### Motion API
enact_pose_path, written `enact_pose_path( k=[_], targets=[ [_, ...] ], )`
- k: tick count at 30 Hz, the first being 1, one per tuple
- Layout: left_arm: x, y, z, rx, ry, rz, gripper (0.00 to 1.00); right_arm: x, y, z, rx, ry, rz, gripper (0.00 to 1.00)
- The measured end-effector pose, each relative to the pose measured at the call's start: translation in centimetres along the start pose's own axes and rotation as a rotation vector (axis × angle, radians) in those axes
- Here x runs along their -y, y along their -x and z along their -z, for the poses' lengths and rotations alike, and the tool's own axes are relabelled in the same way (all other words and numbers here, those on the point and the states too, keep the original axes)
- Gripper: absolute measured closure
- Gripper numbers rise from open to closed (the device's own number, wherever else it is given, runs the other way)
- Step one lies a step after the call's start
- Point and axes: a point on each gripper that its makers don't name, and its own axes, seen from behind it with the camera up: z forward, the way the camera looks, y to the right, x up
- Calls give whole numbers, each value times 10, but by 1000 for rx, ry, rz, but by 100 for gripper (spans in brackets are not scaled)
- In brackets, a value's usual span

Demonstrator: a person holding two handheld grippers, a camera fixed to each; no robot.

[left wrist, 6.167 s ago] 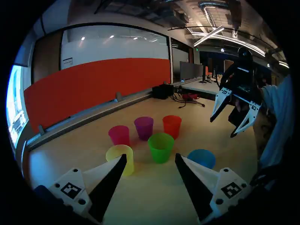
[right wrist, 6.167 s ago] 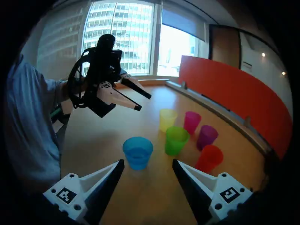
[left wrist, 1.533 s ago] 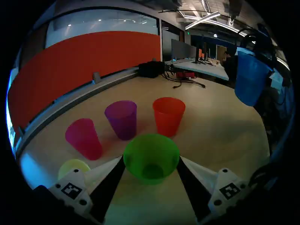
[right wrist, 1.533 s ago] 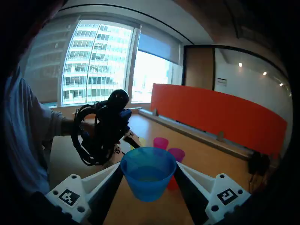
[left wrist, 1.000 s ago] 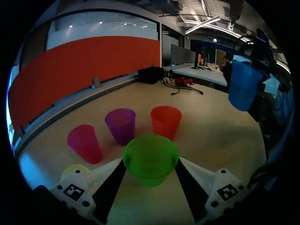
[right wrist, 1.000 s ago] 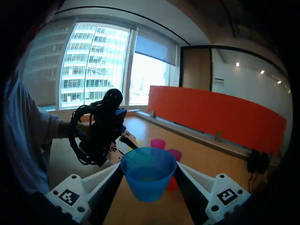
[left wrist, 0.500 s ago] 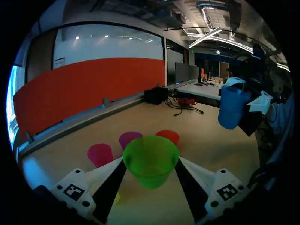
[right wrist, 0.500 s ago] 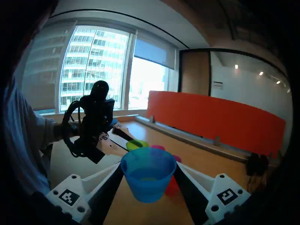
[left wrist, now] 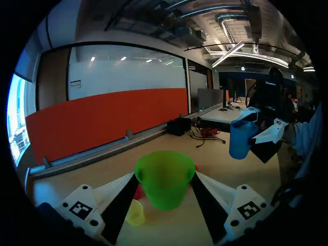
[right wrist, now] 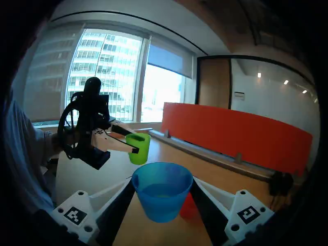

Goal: Pour water

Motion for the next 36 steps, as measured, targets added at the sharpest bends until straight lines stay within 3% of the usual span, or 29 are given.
enact_pose_path(
  k=[15, 36],
  targets=[
    [7, -42, 36, -112, -39, -3, 14, 6, -4, -8, -4, -17, 3, 8],
    [4, -50, 50, -128, -35, -20, 14, 6, -7, -11, -11, -21, 4, 8]
  ],
)
